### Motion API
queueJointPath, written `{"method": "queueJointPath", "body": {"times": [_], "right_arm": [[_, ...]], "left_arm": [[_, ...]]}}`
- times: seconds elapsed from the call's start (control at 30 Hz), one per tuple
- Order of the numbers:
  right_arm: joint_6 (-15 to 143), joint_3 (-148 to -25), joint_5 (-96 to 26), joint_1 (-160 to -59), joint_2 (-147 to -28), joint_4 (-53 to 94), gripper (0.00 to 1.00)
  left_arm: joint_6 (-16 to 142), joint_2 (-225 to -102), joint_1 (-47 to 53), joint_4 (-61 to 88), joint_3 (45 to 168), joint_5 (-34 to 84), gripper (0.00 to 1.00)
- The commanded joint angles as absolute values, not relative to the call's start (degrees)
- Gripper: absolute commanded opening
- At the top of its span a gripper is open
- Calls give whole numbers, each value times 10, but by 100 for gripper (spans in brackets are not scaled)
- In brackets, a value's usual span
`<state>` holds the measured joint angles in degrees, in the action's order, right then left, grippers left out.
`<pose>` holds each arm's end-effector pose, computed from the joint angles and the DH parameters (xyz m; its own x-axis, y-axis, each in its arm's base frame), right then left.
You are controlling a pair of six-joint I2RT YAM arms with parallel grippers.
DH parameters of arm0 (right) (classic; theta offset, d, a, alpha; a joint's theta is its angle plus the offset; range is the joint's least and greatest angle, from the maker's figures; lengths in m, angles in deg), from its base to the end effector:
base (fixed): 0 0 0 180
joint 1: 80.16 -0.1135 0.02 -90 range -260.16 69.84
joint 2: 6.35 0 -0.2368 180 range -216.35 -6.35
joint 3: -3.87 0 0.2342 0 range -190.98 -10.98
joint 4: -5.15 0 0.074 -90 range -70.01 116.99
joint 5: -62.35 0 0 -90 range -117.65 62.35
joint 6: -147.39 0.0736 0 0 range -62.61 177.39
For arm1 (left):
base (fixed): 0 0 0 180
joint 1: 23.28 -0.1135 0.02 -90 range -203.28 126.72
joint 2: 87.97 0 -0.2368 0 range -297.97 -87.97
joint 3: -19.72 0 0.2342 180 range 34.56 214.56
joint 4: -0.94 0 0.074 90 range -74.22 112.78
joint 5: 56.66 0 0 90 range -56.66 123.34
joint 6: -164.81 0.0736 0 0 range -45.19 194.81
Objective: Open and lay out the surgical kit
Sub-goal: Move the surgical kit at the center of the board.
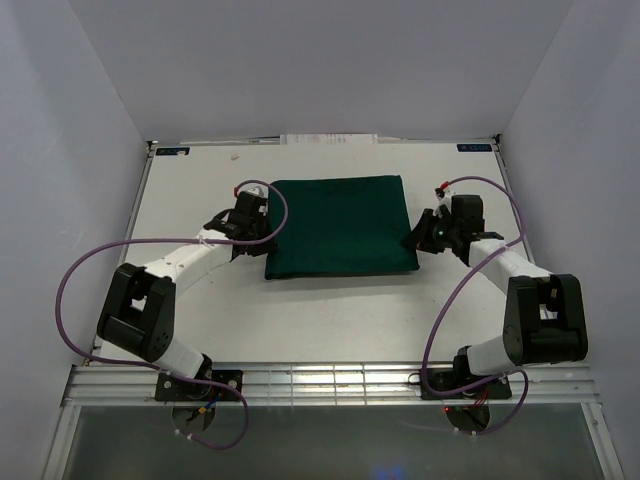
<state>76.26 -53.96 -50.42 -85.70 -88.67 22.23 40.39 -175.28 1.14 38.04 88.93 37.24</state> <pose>0.3034 0.0581 0.1570 -0.7469 0.2272 -0.6249 -0.1433 0.8627 0.4850 0.2895 -0.1259 0.1562 -0.8299 -0.2425 -0.5024 -0.1115 0.9545 -0.2765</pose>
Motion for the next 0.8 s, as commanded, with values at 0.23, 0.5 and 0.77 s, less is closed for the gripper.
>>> {"method": "queueJointPath", "body": {"times": [0.23, 0.5, 0.77], "right_arm": [[777, -536, -531, -897, -891, 255, 8], [783, -536, -534, -905, -892, 252, 8], [788, -535, -533, -911, -891, 248, 8]], "left_arm": [[418, -1713, -16, 414, 891, 389, 0], [415, -1687, -21, 424, 875, 385, 0], [419, -1689, -23, 421, 879, 397, 0]]}}
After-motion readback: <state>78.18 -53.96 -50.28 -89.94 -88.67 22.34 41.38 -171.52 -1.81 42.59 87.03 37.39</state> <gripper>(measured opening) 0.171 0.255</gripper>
